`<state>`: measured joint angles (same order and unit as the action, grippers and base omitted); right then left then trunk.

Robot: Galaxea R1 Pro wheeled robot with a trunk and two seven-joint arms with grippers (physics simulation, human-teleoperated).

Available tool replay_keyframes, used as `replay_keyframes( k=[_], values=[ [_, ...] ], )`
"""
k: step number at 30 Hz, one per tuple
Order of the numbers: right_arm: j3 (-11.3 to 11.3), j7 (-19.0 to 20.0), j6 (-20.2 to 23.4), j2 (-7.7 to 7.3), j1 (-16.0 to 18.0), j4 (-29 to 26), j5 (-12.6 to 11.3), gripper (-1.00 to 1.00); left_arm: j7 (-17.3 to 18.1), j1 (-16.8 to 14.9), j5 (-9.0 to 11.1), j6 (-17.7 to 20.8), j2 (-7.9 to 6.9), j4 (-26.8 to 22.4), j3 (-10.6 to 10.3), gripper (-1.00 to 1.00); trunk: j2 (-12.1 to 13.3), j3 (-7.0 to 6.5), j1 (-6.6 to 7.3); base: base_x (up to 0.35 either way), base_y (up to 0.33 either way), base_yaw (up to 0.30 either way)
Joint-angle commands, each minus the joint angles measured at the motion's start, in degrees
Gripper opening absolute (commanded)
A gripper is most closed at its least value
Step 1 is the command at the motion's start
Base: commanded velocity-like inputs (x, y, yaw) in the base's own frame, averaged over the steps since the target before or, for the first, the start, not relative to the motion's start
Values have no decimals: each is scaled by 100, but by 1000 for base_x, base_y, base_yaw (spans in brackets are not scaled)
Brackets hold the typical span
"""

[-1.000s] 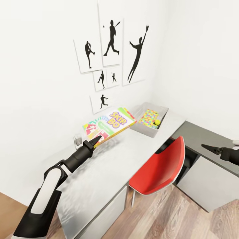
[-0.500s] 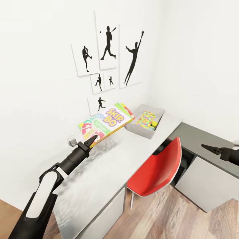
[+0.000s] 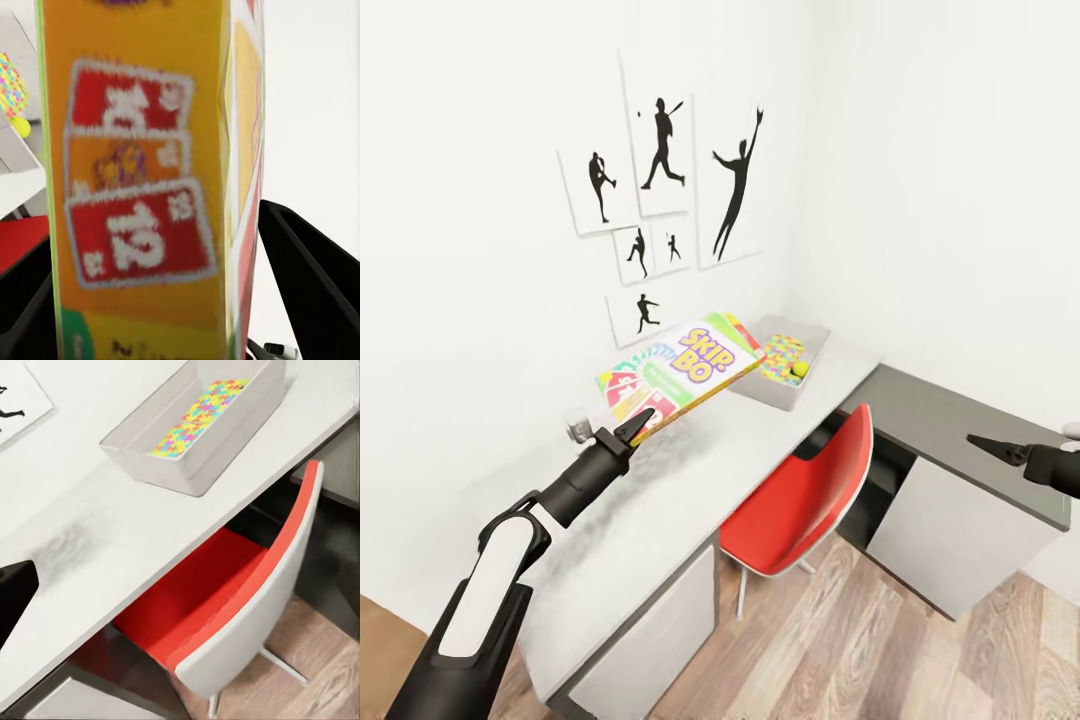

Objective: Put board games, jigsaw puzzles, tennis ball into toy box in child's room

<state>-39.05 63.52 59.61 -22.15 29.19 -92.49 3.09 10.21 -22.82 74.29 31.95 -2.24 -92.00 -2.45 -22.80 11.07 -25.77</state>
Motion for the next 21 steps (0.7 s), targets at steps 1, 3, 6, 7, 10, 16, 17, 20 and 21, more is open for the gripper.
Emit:
replay_keyframes(
  k=[1,3,6,7,10,16,17,20,21],
  values=[
    [-6,42,39,2,10,0,37,100,-2,-5,32,20,-3,-2,1,-100,-12,6,-1,-249,-159,-22],
    [-19,34,39,4,12,1,52,100,-5,-6,26,21,-3,0,7,-100,-12,-2,-1,-253,-161,-16],
    [-45,31,39,6,14,2,61,100,-7,-5,19,21,-4,2,10,-100,-12,-10,-1,-255,-163,-12],
    [-55,32,39,7,14,2,64,100,-7,-4,16,19,-4,3,13,-100,-12,-12,-1,-258,-166,-7],
    [-74,33,39,8,16,3,71,100,-7,1,12,-2,-6,5,19,-100,-12,-15,-1,-253,-166,-5],
    [-82,40,39,9,15,3,80,100,-2,51,11,-28,-9,6,61,-100,-12,-18,-1,-133,-88,-2],
    [-83,41,39,9,16,3,79,100,0,58,16,-30,-8,5,89,-100,-12,-18,-1,-69,-46,-1],
    [-61,43,39,9,16,3,83,100,6,76,52,-9,-5,0,199,-100,-12,-20,-1,-41,-27,-1],
    [-61,43,39,9,16,3,83,100,6,76,52,-9,-5,0,199,-100,-12,-22,-1,-23,-15,0]
  ],
)
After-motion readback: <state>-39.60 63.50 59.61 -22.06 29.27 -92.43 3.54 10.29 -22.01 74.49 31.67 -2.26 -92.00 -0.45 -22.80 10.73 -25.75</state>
